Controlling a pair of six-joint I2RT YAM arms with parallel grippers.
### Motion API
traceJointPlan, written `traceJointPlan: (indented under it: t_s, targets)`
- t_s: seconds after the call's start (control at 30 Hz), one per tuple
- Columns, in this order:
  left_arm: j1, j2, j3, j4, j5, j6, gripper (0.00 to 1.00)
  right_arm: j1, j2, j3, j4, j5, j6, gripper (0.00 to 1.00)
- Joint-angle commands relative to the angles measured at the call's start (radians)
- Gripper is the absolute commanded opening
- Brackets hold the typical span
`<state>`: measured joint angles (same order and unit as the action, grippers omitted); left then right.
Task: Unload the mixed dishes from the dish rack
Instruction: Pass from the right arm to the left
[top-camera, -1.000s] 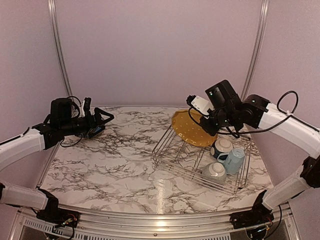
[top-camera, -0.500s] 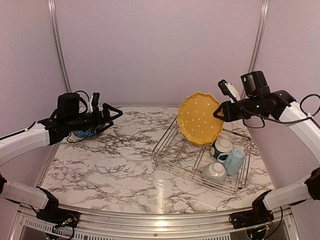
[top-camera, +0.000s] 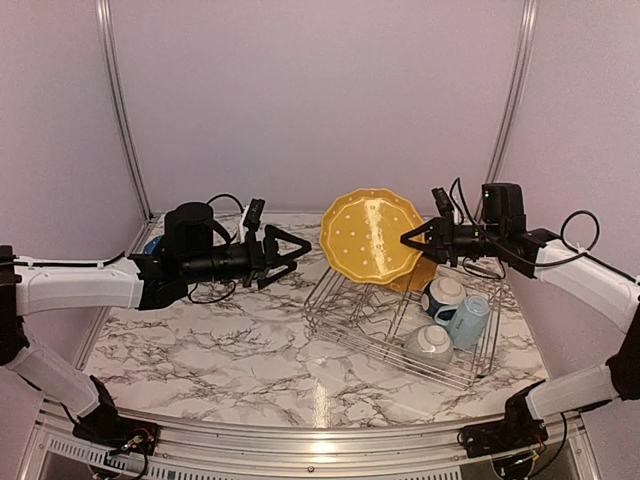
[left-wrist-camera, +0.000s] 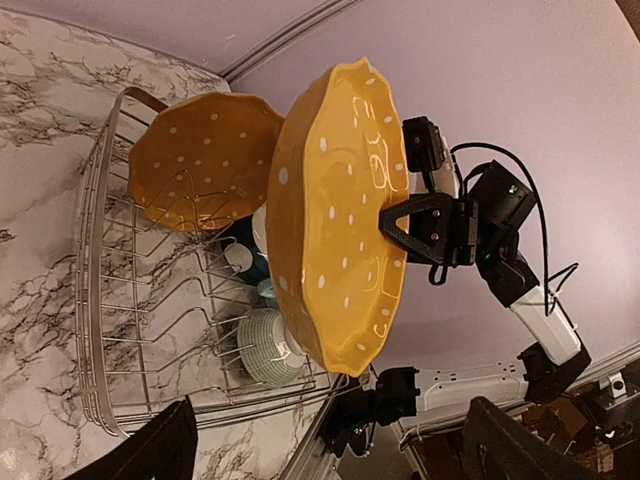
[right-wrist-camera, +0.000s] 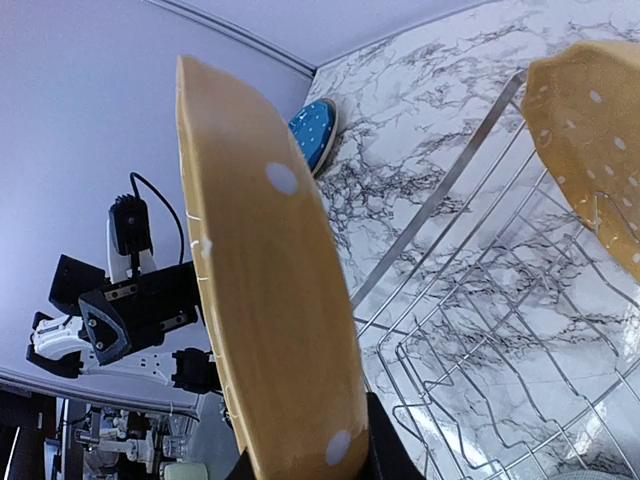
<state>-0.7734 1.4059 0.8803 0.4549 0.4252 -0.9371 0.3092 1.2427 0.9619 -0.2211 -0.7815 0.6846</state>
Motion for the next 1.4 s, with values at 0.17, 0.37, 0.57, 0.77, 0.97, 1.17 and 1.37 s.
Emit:
traceJointPlan:
  t_s: [0.17,0.37,0.57,0.77,0.97,1.17,1.37]
  targets:
    - [-0.087,0.137,0.114,0.103,-0.037,-0.106,0.83,0.128,0.024,0.092,0.269,-0.022,0.078,0.0]
    - [-0.087,0.124,0.102,0.058,-0.086,-0.105,0.57,0.171,0.032,0.087,0.265,0.059,0.071,0.0]
    - [-0.087,0.108,0.067,0.092,-0.117,-0.135,0.36,0.2,0.042,0.071,0.299,0.112,0.099,0.0]
    - [-0.086,0.107,0.075,0.096,-0.145,-0.134,0.28,0.213,0.053,0.065,0.328,0.116,0.128,0.0]
    - [-0.077,0.123,0.068,0.159,-0.133,-0.163,0.1,0.215,0.031,0.042,0.33,0.145,0.126,0.0]
    - [-0.058,0.113,0.029,0.264,-0.111,-0.202,0.0,0.215,0.024,0.04,0.272,0.191,0.091,0.11]
    - [-0.028,0.071,-0.011,0.291,-0.106,-0.213,0.0,0.214,0.022,0.058,0.229,0.236,0.052,0.58]
